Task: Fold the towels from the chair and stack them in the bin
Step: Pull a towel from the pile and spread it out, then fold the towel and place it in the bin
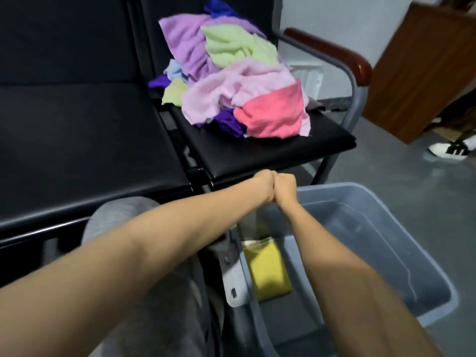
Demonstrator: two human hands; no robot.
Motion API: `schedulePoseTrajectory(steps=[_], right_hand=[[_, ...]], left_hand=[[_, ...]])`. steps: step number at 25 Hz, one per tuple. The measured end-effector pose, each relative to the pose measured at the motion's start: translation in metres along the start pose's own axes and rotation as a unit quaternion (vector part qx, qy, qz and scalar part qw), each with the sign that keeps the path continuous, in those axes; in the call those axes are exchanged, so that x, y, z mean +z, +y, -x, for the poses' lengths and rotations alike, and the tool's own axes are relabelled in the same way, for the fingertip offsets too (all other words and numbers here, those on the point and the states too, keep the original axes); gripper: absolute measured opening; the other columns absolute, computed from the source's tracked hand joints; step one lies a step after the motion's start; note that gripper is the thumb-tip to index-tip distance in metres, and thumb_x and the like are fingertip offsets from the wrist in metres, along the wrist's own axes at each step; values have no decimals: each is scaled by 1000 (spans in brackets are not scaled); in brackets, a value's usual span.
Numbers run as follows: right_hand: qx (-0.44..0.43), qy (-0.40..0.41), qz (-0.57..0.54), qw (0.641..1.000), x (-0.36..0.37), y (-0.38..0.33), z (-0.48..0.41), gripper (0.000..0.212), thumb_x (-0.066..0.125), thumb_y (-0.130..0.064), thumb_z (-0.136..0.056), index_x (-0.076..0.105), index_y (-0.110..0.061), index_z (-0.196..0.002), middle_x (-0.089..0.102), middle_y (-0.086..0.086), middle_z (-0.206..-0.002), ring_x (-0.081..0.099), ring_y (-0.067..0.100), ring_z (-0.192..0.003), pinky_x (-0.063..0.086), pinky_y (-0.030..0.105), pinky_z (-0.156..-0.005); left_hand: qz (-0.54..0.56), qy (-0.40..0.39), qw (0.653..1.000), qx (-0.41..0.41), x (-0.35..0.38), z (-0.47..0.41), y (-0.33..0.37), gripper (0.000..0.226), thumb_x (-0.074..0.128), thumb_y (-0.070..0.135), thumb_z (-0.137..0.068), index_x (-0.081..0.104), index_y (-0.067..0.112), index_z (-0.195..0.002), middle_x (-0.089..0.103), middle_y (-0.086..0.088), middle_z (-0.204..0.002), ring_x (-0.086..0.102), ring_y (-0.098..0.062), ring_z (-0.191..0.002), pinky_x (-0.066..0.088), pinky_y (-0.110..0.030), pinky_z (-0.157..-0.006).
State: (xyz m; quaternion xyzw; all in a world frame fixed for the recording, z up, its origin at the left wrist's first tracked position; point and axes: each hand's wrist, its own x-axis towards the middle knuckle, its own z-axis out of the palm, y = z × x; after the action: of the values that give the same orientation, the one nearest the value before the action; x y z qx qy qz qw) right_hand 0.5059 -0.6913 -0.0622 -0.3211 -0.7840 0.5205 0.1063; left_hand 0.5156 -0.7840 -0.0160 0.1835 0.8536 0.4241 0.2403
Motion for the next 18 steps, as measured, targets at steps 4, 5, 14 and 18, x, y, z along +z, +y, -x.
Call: schedulePoseTrajectory(steps=[4, 5, 14, 18], right_hand=[[-99, 61, -98, 988, -3, -56, 7, 33, 51, -19, -86, 68, 4, -71, 64, 19, -73, 59, 27, -74, 50, 47, -75], [-126, 57, -113, 984, -2, -75, 6, 34, 50, -24, -85, 70, 0, -72, 67, 19, -76, 63, 29, -76, 52, 49, -76], [-265, 3, 142, 954, 15, -168, -32, 30, 41, -27, -93, 63, -16, -75, 70, 14, -97, 61, 29, -89, 40, 30, -69], [-287, -13, 180, 941, 19, -190, -70, 18, 49, -16, -87, 60, -12, -102, 65, 9, -102, 58, 28, -99, 40, 31, -76]], left_hand=[[150, -1, 988, -30, -59, -11, 34, 21, 47, 8, -93, 47, 12, -73, 41, 3, -68, 43, -15, -63, 41, -23, -60], [215, -4, 976, -31, -71, -14, 41, 23, 41, 5, -94, 46, 10, -73, 41, 0, -67, 42, -13, -59, 43, -21, -55], [203, 129, 970, 27, -163, -72, 46, 26, 45, -4, -90, 49, 11, -69, 54, -7, -72, 47, -14, -59, 37, -21, -52], [-13, 251, 967, 47, -196, -111, 32, 24, 49, 0, -85, 60, 9, -104, 62, -10, -106, 57, -25, -98, 46, -27, -74]])
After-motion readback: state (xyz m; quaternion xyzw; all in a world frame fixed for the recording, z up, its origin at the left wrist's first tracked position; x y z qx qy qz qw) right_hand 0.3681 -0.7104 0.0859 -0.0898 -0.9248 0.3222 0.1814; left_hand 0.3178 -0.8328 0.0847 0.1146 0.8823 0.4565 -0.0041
